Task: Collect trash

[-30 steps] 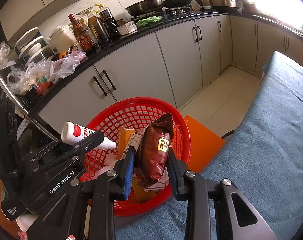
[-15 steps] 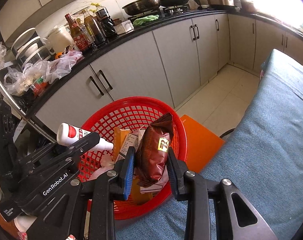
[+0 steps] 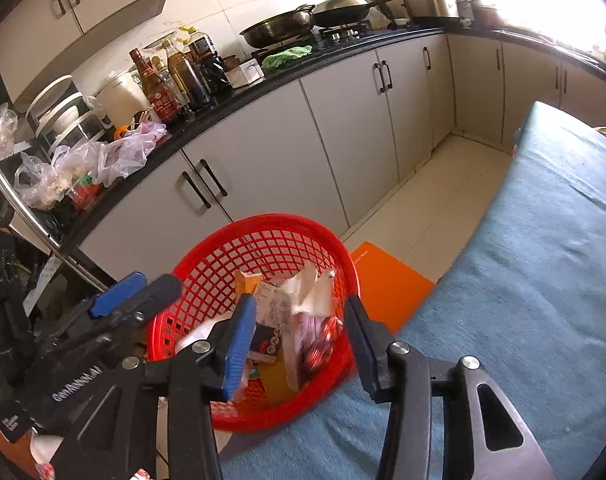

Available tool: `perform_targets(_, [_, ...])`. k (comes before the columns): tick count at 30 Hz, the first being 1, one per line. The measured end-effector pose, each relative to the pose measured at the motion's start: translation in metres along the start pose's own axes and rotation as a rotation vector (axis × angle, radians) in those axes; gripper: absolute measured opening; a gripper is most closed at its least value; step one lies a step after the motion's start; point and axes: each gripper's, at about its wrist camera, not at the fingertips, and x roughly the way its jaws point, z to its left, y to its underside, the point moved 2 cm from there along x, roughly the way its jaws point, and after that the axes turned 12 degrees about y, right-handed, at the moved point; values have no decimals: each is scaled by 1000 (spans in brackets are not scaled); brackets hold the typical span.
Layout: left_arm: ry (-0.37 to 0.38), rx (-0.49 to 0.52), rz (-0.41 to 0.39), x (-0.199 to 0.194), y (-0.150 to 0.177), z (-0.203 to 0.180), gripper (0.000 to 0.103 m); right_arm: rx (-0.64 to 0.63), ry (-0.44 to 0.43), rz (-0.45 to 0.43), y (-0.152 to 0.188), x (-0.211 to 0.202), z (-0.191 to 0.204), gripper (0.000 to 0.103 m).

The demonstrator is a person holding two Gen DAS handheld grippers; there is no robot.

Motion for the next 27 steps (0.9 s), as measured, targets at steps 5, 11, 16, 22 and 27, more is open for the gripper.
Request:
perform_targets(5, [-28,32,-50,-29,6,-15,76,-16,44,6,13,-20,-3,54])
perform_targets(11, [-115,57,-135,-68,21,-33,87,-47,102,-16,34,-53,-5,58])
perform_targets(16, [-179,66,-208,-96,34,-47,95,-92,156,-47,50,-79,-5,61])
perform_targets(22, [-301,99,-223,-108,52,-60,98,-140,238,-81,71,-103,-13,64])
perform_targets(27, [-400,125,-222,-114,66,-69,98,-127,271,-69,85,-115,-28,64])
